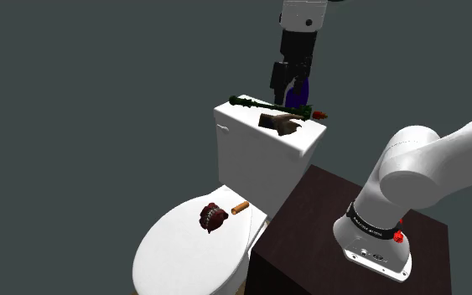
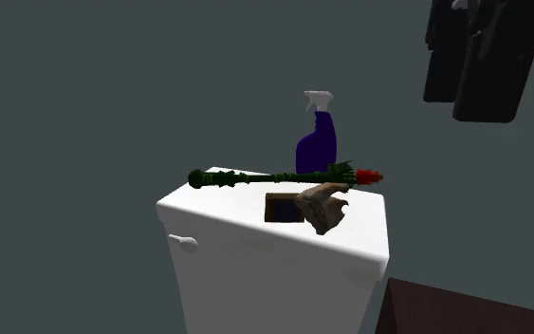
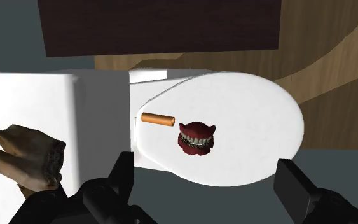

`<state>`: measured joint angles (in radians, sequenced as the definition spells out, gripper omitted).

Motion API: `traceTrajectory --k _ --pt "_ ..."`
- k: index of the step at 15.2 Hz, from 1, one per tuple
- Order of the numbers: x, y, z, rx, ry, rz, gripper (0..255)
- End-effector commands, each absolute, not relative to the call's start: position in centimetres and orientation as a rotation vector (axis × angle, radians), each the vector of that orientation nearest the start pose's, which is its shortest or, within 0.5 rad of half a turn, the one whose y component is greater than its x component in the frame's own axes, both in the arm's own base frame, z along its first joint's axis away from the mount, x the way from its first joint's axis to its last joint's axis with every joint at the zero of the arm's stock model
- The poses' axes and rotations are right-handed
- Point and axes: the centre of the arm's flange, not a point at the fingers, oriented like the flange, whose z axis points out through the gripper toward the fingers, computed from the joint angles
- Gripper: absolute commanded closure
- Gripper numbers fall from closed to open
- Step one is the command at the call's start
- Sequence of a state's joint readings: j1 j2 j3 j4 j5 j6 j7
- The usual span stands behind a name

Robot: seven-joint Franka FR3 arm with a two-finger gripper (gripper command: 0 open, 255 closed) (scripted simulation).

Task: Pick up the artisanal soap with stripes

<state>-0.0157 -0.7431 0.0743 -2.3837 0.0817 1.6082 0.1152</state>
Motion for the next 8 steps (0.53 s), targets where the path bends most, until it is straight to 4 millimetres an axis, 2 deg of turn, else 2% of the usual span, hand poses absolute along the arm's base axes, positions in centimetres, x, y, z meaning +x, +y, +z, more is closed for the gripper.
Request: traceTrajectory --k 1,8 --pt "32.0 3.3 56.6 -3.110 0.127 0.056 0" --pt "34.9 -3.1 51.1 -3.131 -0.020 0.044 0"
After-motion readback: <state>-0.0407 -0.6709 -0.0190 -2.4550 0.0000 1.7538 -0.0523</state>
